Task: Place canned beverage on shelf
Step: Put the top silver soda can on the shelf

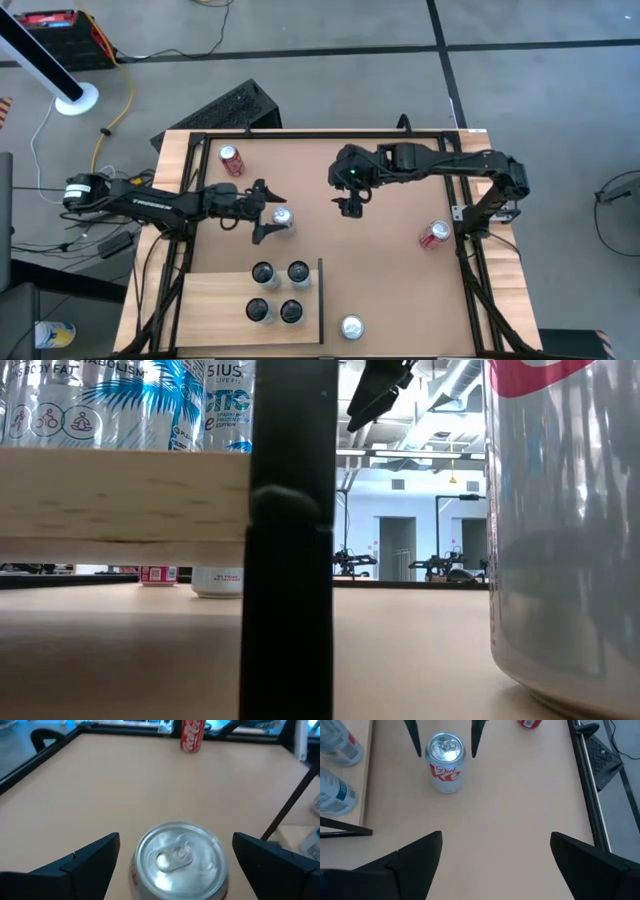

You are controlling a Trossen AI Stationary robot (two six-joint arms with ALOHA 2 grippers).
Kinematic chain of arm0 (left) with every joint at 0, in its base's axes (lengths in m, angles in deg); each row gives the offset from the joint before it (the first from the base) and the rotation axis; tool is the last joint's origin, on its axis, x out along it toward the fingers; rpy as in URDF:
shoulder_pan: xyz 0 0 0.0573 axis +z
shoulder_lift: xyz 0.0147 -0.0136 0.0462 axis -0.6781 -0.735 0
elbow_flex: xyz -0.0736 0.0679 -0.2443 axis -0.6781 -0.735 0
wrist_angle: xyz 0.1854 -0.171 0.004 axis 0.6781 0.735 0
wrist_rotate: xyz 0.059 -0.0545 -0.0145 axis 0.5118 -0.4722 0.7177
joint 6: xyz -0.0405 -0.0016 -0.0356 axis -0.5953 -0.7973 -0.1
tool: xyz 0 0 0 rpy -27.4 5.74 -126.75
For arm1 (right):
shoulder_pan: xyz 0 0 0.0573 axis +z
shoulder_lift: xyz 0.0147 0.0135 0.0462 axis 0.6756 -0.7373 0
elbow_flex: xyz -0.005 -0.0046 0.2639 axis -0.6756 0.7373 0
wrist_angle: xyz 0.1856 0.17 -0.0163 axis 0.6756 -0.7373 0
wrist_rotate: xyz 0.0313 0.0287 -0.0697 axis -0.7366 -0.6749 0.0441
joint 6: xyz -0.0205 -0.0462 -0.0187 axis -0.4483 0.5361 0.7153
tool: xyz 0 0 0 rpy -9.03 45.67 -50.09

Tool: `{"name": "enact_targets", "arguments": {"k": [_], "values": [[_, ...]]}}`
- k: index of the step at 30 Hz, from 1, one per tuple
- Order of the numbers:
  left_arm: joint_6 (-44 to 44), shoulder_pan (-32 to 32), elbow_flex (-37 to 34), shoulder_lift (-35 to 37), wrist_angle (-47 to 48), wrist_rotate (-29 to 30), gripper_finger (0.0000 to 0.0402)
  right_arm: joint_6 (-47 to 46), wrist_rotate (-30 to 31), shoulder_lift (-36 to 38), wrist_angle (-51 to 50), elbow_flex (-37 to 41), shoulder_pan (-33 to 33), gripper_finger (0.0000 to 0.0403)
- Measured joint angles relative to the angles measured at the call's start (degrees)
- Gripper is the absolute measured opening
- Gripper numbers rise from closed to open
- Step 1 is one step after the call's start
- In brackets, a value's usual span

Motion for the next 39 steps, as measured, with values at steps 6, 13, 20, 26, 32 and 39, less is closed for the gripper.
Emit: {"name": "enact_targets", "arguments": {"k": [6,13,20,26,32,39], "values": [[0.45,-0.02,0.00,0.02,1.97,0.02,0.0371,-1.27,0.00,0.00,0.15,0.02,0.00,0.0393],[0.65,-0.01,0.00,0.02,1.91,0.06,0.0355,-2.73,0.00,-0.10,0.15,0.02,0.00,0.0393],[0.47,-0.02,0.00,0.04,1.82,0.04,0.0262,-3.12,0.00,-0.17,0.15,0.04,0.00,0.0393],[0.03,-0.02,0.02,0.11,1.80,-0.24,0.0253,-4.40,0.00,-0.17,0.08,0.04,0.00,0.0393],[-0.63,-0.02,0.01,2.15,2.82,-0.45,0.0246,-4.83,0.00,-0.17,-0.31,0.04,0.65,0.0393],[0.20,-0.20,2.73,11.30,12.36,-0.62,0.0232,-6.88,1.97,-0.20,-2.11,0.04,1.97,0.0393]]}}
